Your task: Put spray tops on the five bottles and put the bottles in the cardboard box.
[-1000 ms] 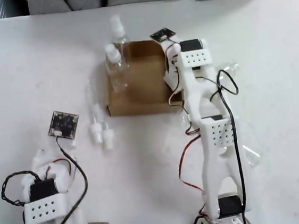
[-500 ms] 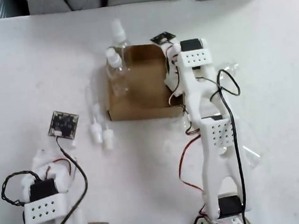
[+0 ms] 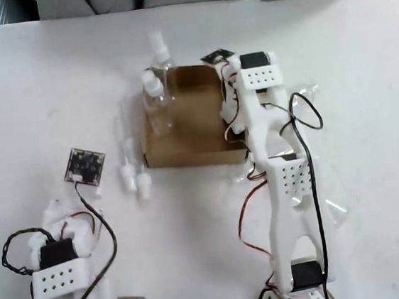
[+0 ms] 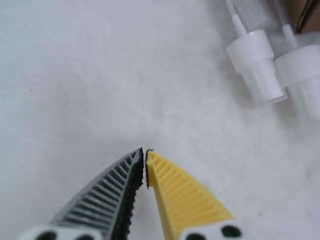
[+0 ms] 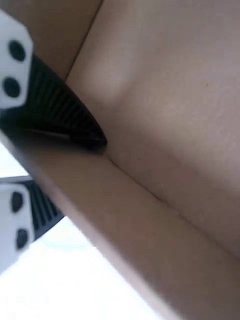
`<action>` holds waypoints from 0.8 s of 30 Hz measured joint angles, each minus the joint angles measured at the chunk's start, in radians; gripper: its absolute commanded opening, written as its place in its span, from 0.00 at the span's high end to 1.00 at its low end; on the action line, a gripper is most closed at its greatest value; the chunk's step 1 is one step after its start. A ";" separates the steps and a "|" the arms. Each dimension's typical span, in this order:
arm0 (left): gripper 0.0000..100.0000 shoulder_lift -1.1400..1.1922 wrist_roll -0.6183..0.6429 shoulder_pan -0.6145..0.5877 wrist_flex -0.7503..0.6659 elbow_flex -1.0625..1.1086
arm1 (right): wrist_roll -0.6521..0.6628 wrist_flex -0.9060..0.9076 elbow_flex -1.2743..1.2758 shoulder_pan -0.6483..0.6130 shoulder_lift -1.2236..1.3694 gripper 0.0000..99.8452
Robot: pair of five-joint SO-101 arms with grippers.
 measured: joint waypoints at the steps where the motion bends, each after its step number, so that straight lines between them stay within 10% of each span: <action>1: 0.97 0.000 0.000 0.000 0.000 0.000 | 0.000 0.006 0.000 0.000 -0.002 0.99; 24: 0.97 0.000 0.000 0.000 0.000 0.000 | -0.075 -0.058 0.275 -0.002 -0.173 0.98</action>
